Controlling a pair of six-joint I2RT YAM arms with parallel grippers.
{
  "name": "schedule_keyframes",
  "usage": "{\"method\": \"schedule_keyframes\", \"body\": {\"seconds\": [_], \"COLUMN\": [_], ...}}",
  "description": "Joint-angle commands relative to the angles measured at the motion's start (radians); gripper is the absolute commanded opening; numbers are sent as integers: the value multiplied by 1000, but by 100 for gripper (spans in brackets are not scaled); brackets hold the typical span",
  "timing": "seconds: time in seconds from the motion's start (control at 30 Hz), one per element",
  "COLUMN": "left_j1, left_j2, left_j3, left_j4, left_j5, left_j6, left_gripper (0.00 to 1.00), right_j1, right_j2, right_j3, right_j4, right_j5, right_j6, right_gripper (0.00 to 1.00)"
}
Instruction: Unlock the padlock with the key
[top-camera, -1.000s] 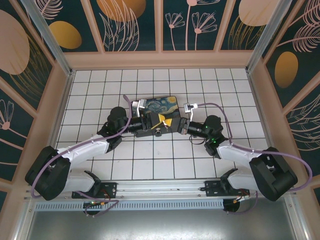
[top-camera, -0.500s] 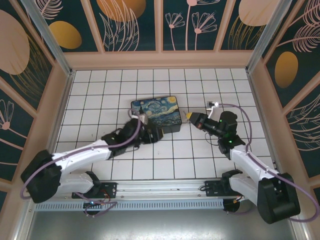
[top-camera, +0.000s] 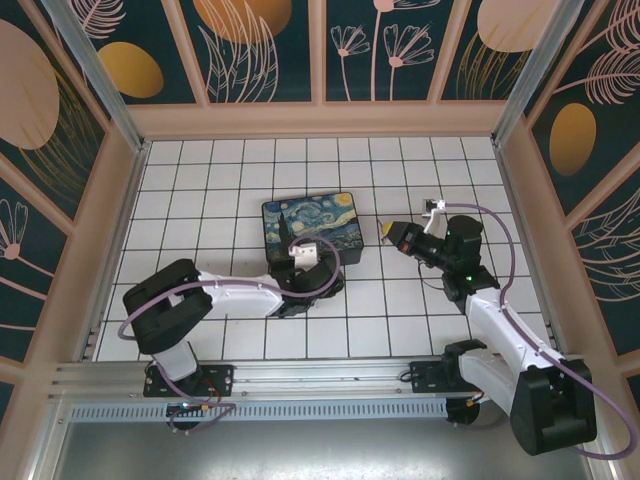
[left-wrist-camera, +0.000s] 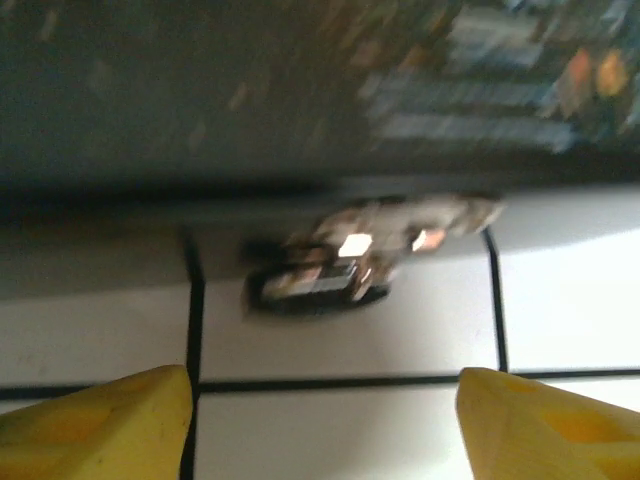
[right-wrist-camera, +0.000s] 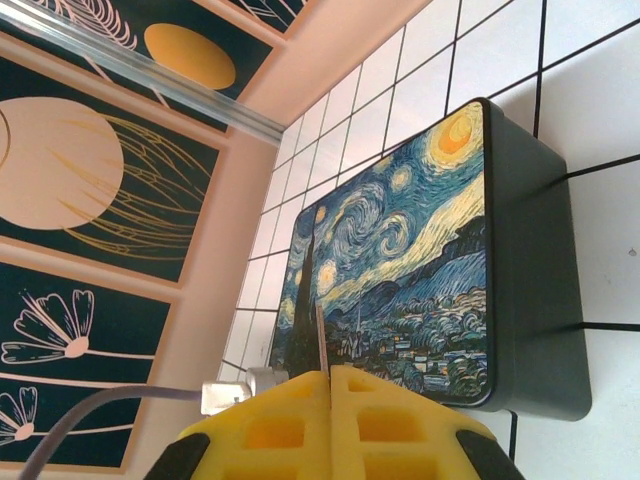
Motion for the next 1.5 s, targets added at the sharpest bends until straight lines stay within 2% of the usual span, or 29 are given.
{"method": "schedule_keyframes", "body": {"seconds": [0.0, 0.43, 0.8, 1.03, 1.27, 1.47], "left_j1": [-1, -1, 2, 12, 13, -5], "left_j2": [37, 156, 196, 189, 178, 107], "left_j3": [41, 195, 235, 224, 241, 290], "left_j4": [-43, -226, -269, -283, -321, -477], "left_j5": [-100, -165, -178, -190, -196, -195], "left_j6": [-21, -96, -118, -142, -119, -91], "left_gripper": [67, 49, 51, 38, 34, 33], "right_j1": [-8, -19, -22, -26, -27, -28], "right_j2": [-20, -54, -97, -118, -141, -138], "right_j3": [-5, -5, -11, -14, -16, 10], "right_j4": [24, 28, 12, 0, -22, -63], "right_j5": [-27, -64, -79, -81, -76, -71], "right_j6": [-20, -24, -24, -23, -23, -50], "right_gripper": [0, 0, 0, 0, 0, 0]}}
